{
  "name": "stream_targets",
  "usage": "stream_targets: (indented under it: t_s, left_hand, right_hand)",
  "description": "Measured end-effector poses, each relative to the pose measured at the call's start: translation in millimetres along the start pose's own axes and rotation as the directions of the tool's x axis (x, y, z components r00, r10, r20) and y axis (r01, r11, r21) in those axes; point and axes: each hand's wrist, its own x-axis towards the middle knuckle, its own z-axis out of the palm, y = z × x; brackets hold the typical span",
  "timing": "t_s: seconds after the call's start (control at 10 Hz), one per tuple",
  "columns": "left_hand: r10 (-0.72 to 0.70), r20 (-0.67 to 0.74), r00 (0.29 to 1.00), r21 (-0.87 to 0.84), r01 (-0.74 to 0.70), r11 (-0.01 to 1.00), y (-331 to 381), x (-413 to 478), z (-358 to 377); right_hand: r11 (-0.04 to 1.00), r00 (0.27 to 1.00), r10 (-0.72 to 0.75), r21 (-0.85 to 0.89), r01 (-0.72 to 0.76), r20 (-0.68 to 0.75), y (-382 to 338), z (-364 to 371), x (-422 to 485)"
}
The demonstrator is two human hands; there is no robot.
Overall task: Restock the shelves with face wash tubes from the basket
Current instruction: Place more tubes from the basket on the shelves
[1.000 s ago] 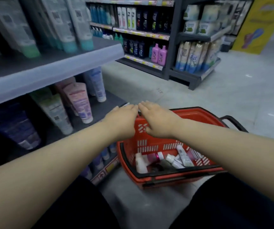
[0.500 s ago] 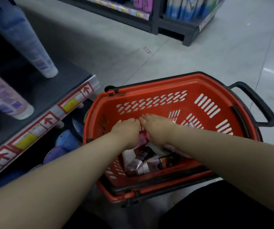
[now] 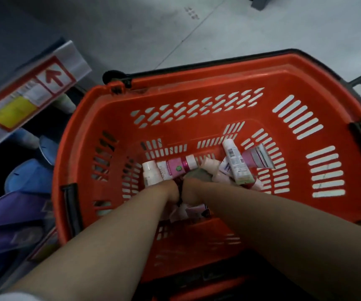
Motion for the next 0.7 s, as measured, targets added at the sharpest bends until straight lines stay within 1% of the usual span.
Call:
stream_targets:
  t_s: [0.1, 0.2, 0.3, 0.4, 0.5, 0.6, 0.7]
  left_hand:
    - [0.03, 0.036, 0.999, -0.119, -0.025, 0.993, -9, 14, 5]
    - [0.009, 0.076, 0.997, -0.308, 0.015, 0.951, -10, 8, -1]
    - [-0.062, 0.132, 0.989, -0.622, 0.132, 0.772, -11, 2, -2]
    - [-0.055, 0.279, 0.959, -0.759, 0.255, 0.599, -5, -5, 0]
    - [-0.004, 0.242, 0.97, -0.884, 0.222, 0.411, 0, -14, -9]
    - [0.079, 0.174, 0.982, -0.938, 0.141, 0.318, -1, -31, -23]
    - [0.16, 0.086, 0.983, -0.956, 0.036, 0.29, 0, -52, -35]
  right_hand:
    - [0.995, 0.999, 0.023, 0.096, -0.021, -0.029, 0, 2, -1]
    - [0.971, 0.998, 0.055, 0.232, -0.052, -0.007, 7, -3, 8]
    - [0.899, 0.994, 0.105, 0.425, -0.106, 0.025, 12, -2, 23]
    - [0.779, 0.989, 0.138, 0.612, -0.137, 0.045, 8, -7, 21]
    - [0.742, 0.989, 0.133, 0.655, -0.14, 0.062, 7, -29, 9]
    - [0.762, 0.994, 0.039, 0.641, -0.096, 0.103, 9, -54, -18]
    - [0.848, 0.99, -0.077, 0.531, 0.005, 0.115, 10, -79, -54]
